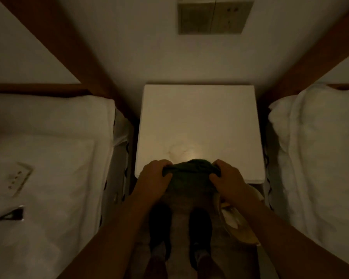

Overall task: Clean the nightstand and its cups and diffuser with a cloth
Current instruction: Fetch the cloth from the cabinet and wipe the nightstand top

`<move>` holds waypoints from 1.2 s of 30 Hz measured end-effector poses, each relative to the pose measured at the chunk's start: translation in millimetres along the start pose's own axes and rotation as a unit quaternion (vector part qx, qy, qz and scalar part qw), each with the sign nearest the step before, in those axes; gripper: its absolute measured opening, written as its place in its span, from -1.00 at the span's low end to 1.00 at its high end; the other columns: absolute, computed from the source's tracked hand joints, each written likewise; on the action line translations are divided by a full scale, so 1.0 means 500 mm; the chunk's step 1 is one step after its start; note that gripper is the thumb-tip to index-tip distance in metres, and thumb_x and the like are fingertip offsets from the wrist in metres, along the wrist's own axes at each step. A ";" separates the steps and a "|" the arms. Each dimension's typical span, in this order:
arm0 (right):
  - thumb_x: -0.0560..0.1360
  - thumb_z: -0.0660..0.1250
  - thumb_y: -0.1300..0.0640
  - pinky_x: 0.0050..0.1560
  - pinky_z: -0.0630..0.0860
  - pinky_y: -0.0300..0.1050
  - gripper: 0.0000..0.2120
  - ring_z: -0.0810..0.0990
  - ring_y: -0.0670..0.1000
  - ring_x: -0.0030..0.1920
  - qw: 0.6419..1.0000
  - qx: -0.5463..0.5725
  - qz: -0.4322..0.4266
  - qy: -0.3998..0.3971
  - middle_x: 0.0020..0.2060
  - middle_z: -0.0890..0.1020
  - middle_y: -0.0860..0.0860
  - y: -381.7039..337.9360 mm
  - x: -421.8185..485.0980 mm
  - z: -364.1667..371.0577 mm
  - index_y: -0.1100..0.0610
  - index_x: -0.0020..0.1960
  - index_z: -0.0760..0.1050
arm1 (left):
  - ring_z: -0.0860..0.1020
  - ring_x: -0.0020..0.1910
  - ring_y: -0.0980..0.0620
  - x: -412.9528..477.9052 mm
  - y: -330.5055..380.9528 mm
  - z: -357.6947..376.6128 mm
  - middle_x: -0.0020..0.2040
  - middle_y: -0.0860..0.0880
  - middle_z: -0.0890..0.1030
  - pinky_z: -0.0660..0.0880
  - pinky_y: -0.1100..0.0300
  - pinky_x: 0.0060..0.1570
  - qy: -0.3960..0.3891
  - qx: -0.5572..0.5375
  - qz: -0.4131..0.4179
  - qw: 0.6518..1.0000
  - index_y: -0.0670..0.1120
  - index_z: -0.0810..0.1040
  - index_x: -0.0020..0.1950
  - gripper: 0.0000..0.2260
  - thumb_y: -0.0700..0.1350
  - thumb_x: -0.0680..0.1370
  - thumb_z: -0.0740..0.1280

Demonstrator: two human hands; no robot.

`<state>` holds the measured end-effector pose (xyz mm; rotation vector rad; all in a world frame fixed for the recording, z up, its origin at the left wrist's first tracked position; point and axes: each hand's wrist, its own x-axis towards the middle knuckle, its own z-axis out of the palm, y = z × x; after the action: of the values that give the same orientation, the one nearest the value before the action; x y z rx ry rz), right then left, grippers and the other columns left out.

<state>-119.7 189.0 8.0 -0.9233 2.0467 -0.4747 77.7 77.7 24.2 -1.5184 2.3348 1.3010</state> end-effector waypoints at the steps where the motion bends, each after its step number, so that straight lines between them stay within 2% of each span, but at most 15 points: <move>1: 0.50 0.26 0.19 -0.34 0.33 -0.21 -0.95 0.52 0.02 -0.25 1.000 -0.013 -0.008 0.003 -0.23 0.56 0.06 0.012 0.032 0.014 0.16 -0.06 0.47 | 0.50 0.17 -0.07 0.028 -0.014 0.011 0.17 -0.14 0.55 0.27 0.31 0.11 -0.002 0.015 0.002 1.000 -0.12 0.51 0.30 -0.71 -0.21 0.58 0.28; 3: 0.51 0.28 0.19 -0.25 0.37 -0.17 -0.91 0.54 0.06 -0.14 0.999 -0.037 -0.018 0.025 -0.15 0.57 0.08 0.033 0.077 0.041 0.16 0.01 0.48 | 0.47 0.14 -0.05 0.073 -0.038 0.025 0.17 -0.16 0.49 0.34 0.23 0.17 0.009 0.020 0.010 1.000 -0.11 0.45 0.37 -0.67 -0.22 0.59 0.25; 6: 0.49 0.31 0.22 0.05 0.44 -0.01 -0.69 0.46 0.13 0.09 0.988 -0.112 -0.036 0.100 0.11 0.51 0.16 0.062 0.116 0.080 0.17 0.22 0.45 | 0.43 0.13 -0.02 0.124 -0.066 0.045 0.21 -0.16 0.42 0.41 0.15 0.20 0.052 0.045 0.019 0.997 -0.12 0.43 0.37 -0.65 -0.27 0.58 0.24; 8: 0.46 0.32 0.20 0.25 0.38 0.15 -0.57 0.39 0.19 0.26 0.974 -0.140 -0.059 0.168 0.28 0.43 0.21 0.069 0.119 0.099 0.17 0.32 0.41 | 0.43 0.23 -0.15 0.138 -0.084 0.061 0.28 -0.22 0.43 0.40 -0.09 0.29 0.110 0.102 0.027 0.988 -0.14 0.44 0.37 -0.59 -0.29 0.52 0.30; 10: 0.45 0.30 0.14 0.31 0.31 0.22 -0.52 0.35 0.22 0.36 0.959 -0.154 -0.099 0.219 0.36 0.39 0.21 0.070 0.121 0.118 0.15 0.36 0.38 | 0.39 0.33 -0.29 0.148 -0.102 0.087 0.34 -0.30 0.43 0.32 -0.33 0.31 0.154 0.158 0.063 0.973 -0.16 0.44 0.37 -0.54 -0.26 0.46 0.37; 11: 0.45 0.29 0.12 0.32 0.32 0.24 -0.52 0.34 0.23 0.38 0.951 -0.164 -0.125 0.230 0.39 0.38 0.20 0.069 0.123 0.125 0.14 0.37 0.38 | 0.35 0.37 -0.31 0.151 -0.105 0.100 0.37 -0.31 0.41 0.29 -0.38 0.31 0.160 0.164 0.092 0.969 -0.15 0.42 0.37 -0.54 -0.22 0.48 0.36; 13: 0.49 0.25 0.08 0.34 0.29 0.28 -0.51 0.28 0.23 0.44 0.942 -0.203 -0.158 0.215 0.45 0.33 0.16 0.067 0.132 0.144 0.09 0.41 0.35 | 0.27 0.44 -0.27 0.161 -0.110 0.127 0.44 -0.28 0.35 0.26 -0.40 0.33 0.139 0.167 0.143 0.966 -0.11 0.33 0.42 -0.57 -0.10 0.55 0.23; 16: 0.57 0.12 -0.07 0.40 0.15 0.34 -0.46 0.07 0.19 0.54 0.931 -0.310 -0.137 0.134 0.55 0.13 0.09 0.066 0.155 0.164 -0.02 0.53 0.16 | 0.12 0.54 -0.21 0.170 -0.119 0.159 0.57 -0.18 0.14 0.14 -0.35 0.42 0.076 0.253 0.101 0.959 0.01 0.14 0.55 -0.47 0.12 0.60 0.04; 18: 0.59 0.00 -0.17 0.42 0.09 0.35 -0.43 0.00 0.16 0.55 0.919 -0.360 -0.119 0.109 0.56 0.04 0.05 0.069 0.176 0.168 -0.05 0.55 0.03 | 0.05 0.56 -0.19 0.172 -0.128 0.174 0.59 -0.15 0.07 0.09 -0.34 0.44 0.074 0.293 0.086 0.949 0.02 0.09 0.58 -0.44 0.20 0.61 0.01; 20: 0.59 -0.05 -0.22 0.43 0.06 0.35 -0.42 0.00 0.15 0.55 0.918 -0.365 -0.111 0.109 0.57 0.03 0.04 0.061 0.205 0.160 -0.05 0.56 0.00 | 0.02 0.57 -0.20 0.189 -0.134 0.177 0.59 -0.15 0.05 0.05 -0.33 0.44 0.085 0.297 0.095 0.946 0.01 0.08 0.58 -0.41 0.24 0.61 0.01; 30: 0.57 -0.06 -0.25 0.45 0.01 0.34 -0.40 0.01 0.17 0.55 0.912 -0.364 -0.105 0.156 0.57 0.03 0.06 -0.005 0.409 0.091 -0.08 0.55 -0.03 | -0.02 0.57 -0.21 0.393 -0.084 0.116 0.60 -0.15 0.03 -0.04 -0.34 0.45 0.131 0.306 0.095 0.938 0.04 0.02 0.59 -0.41 0.24 0.60 -0.01; 36: 0.57 -0.10 -0.26 0.45 -0.01 0.37 -0.39 -0.03 0.19 0.55 0.911 -0.366 -0.113 0.155 0.57 0.00 0.08 -0.022 0.489 0.044 -0.08 0.55 -0.07 | -0.02 0.57 -0.24 0.483 -0.051 0.089 0.60 -0.15 0.03 -0.01 -0.37 0.44 0.143 0.318 0.094 0.932 0.07 0.01 0.58 -0.41 0.26 0.59 -0.06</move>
<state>-193.0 -2.0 -127.7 -1.6247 2.4702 0.0665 -42.1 -70.1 -132.9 -1.3452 2.7375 0.2609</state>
